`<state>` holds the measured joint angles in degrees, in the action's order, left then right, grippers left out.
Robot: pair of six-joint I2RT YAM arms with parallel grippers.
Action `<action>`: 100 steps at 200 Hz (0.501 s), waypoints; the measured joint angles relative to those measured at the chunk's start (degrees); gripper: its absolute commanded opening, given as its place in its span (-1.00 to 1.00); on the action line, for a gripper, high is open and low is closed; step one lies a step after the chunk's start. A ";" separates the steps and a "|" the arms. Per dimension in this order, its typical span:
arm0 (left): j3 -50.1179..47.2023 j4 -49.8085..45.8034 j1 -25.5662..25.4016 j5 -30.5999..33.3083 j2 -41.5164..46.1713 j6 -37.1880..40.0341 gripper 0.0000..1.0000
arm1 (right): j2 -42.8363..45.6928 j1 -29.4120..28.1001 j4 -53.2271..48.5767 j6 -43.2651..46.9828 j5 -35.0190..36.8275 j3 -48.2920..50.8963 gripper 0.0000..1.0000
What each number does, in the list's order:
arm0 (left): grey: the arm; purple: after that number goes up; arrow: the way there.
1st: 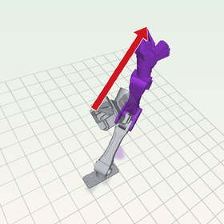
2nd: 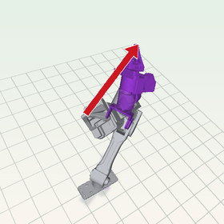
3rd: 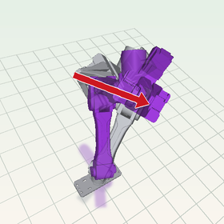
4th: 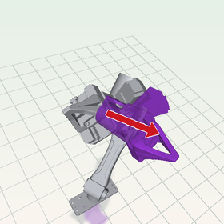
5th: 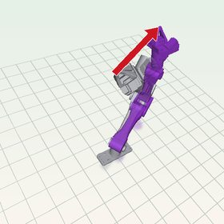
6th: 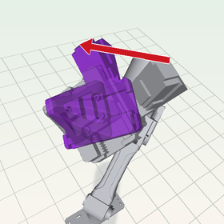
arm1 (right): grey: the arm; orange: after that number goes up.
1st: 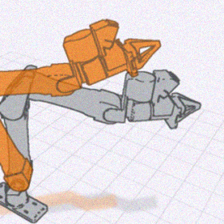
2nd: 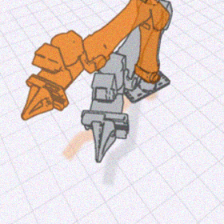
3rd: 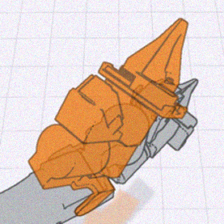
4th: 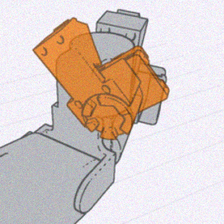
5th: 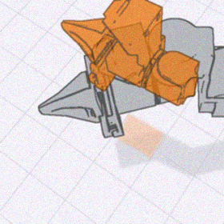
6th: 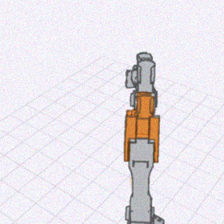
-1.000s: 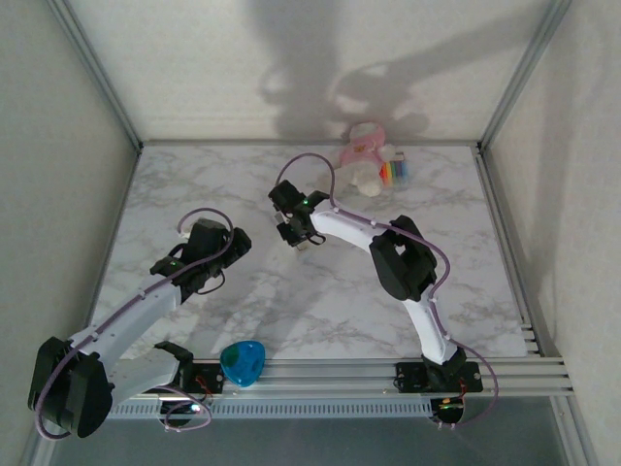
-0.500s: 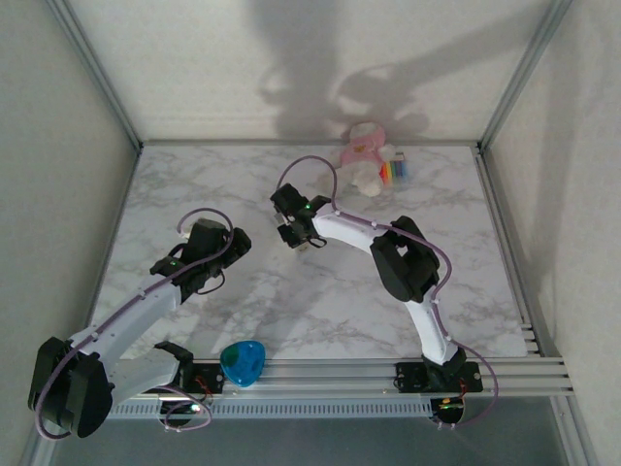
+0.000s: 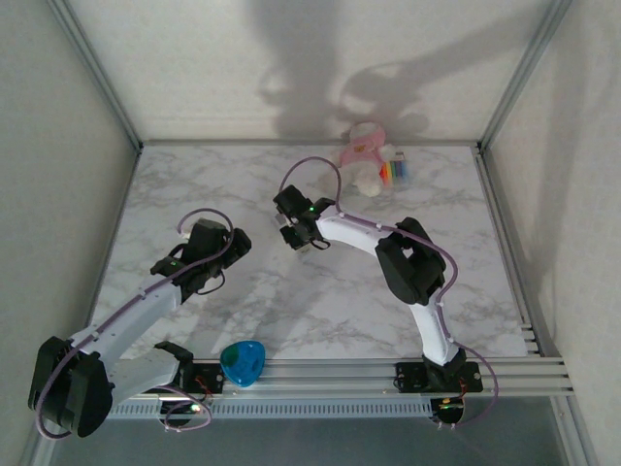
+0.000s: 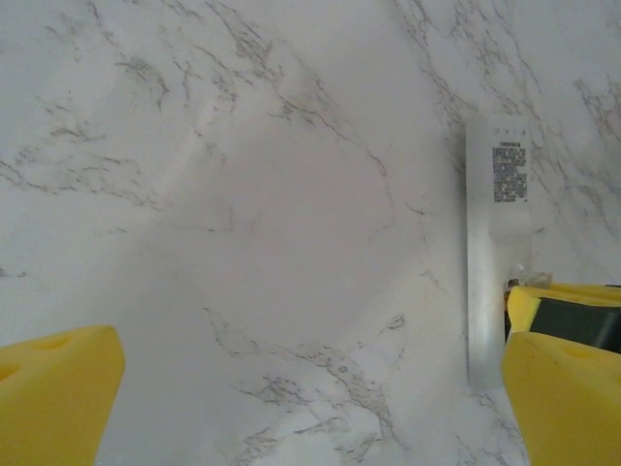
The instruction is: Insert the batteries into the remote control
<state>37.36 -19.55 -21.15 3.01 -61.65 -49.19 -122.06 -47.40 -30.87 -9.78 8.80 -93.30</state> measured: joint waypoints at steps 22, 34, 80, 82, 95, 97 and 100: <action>0.00 0.04 0.00 -0.02 -0.07 0.00 0.99 | 0.02 0.00 -0.02 -0.02 0.00 0.00 -0.52; 0.00 0.02 0.00 -0.02 -0.07 0.00 0.99 | 0.02 0.00 -0.04 -0.02 0.02 0.00 -0.51; 0.00 0.07 0.00 -0.02 -0.33 0.00 0.99 | 0.04 0.00 -0.20 0.02 0.00 0.00 -0.51; 0.00 0.07 0.00 -0.02 -0.33 0.00 0.99 | 0.04 0.00 -0.20 0.04 0.00 0.00 -0.51; 0.00 0.09 0.00 -0.02 -0.46 0.00 0.99 | 0.04 0.00 -0.20 0.09 0.00 0.00 -0.51; 0.00 0.09 0.00 -0.02 -0.48 0.02 0.99 | 0.04 0.00 -0.20 0.11 0.00 0.00 -0.51; 0.00 0.09 0.00 -0.02 -0.52 0.02 0.99 | 0.04 0.00 -0.20 0.13 0.00 0.00 -0.51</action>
<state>37.36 -19.46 -21.15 2.98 -62.17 -49.17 -122.02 -47.40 -31.07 -9.65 8.80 -93.30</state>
